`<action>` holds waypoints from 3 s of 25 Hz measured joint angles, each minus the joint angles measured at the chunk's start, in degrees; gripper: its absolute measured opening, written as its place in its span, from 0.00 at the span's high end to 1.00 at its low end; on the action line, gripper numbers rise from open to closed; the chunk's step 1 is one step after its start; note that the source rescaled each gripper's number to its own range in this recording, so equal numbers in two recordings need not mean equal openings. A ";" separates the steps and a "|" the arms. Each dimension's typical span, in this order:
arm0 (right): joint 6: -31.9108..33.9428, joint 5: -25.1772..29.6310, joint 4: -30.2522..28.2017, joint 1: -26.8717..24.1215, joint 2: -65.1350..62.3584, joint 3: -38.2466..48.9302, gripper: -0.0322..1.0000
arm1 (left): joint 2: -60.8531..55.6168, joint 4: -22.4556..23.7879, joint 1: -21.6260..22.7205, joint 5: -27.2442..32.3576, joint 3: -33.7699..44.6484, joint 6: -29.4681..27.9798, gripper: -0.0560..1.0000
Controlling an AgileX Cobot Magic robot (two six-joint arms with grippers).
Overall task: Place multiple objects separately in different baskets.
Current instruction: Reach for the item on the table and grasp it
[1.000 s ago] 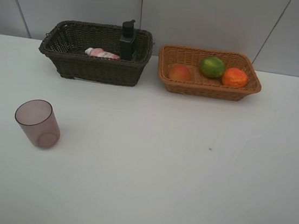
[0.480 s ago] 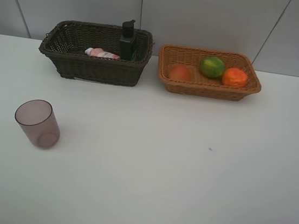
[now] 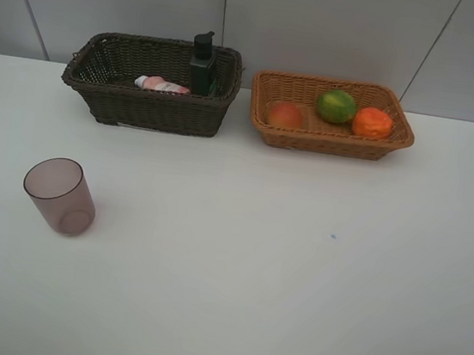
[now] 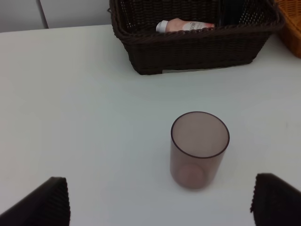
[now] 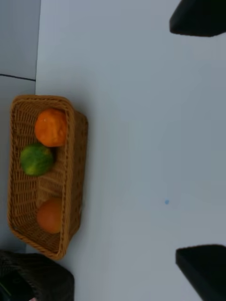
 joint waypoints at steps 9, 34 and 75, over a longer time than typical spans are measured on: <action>-1.58 0.56 -0.13 -7.83 -4.15 0.55 0.11 | 0.00 0.00 0.00 0.00 0.00 0.00 0.00; -2.02 0.97 1.78 -16.86 -4.99 0.67 0.11 | 0.00 0.00 0.00 0.00 0.00 0.00 0.00; -2.02 0.97 2.03 -16.86 -4.99 0.67 0.11 | 29.85 1.96 0.00 -9.16 -7.45 0.06 0.00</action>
